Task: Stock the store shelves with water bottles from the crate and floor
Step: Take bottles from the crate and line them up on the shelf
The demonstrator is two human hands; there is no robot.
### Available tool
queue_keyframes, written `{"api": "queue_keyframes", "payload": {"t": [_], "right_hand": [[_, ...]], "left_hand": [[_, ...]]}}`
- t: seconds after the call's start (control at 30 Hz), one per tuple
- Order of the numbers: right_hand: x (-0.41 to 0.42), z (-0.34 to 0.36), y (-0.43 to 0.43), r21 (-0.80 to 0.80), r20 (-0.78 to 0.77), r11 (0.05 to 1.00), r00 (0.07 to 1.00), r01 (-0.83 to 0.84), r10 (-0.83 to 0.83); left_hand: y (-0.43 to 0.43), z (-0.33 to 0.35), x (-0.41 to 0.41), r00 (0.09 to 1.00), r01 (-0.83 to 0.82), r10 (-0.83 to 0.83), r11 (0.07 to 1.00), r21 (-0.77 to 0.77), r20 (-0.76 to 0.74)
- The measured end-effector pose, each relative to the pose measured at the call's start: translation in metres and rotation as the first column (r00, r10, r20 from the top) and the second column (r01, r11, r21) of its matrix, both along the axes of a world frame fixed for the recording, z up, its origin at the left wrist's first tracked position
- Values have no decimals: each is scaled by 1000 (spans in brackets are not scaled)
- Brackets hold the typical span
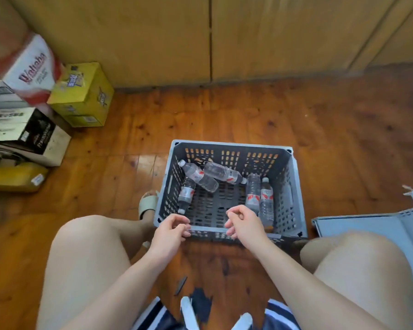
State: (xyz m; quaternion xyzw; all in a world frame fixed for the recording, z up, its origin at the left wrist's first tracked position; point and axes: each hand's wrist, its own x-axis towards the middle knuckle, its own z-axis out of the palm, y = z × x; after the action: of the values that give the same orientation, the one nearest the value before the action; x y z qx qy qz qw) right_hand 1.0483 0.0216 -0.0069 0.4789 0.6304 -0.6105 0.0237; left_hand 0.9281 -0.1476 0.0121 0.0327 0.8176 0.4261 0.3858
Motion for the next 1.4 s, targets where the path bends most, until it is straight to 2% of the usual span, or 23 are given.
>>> {"api": "queue_keyframes", "payload": {"t": [0.2,0.33,0.43,0.57,0.67,0.8,0.9,1.07,1.2,1.3,1.4], "right_hand": [[-45,-42,30,-43,100,999,995,9,-4],[-86,-79,58,-43,175,998,983,-52,58],[-124,-110,77,-53,223,977,952,-205,212],[-174,-146,94,-13,253,882,852,-472,459],[-197,-177,100,-24,287,845,806,-534,518],[-197,-218,107,-84,410,893,801,-442,435],[-195,-248,112,-110,415,944,849,-311,328],[-203,-273,117,-213,374,976,918,-55,133],[-192,-272,114,-373,367,904,928,209,-63],[-163,-247,100,-418,386,885,922,205,-31],[-130,-208,84,-395,376,913,925,103,58]], "left_hand": [[74,-48,-50,994,40,-37,999,-22,105],[106,-101,-95,977,2,21,994,-109,210],[126,-139,-130,965,-63,107,981,-182,239],[153,-176,-165,943,-186,227,965,-183,242],[171,-212,-183,935,-245,281,952,-182,214],[197,-244,-192,894,-390,410,911,-133,181],[203,-260,-190,865,-464,483,873,-152,138],[198,-260,-191,873,-448,472,876,-179,121],[174,-254,-191,888,-364,409,905,-222,209],[154,-234,-177,869,-348,398,914,-209,294],[137,-216,-157,846,-346,386,922,-173,369]]}}
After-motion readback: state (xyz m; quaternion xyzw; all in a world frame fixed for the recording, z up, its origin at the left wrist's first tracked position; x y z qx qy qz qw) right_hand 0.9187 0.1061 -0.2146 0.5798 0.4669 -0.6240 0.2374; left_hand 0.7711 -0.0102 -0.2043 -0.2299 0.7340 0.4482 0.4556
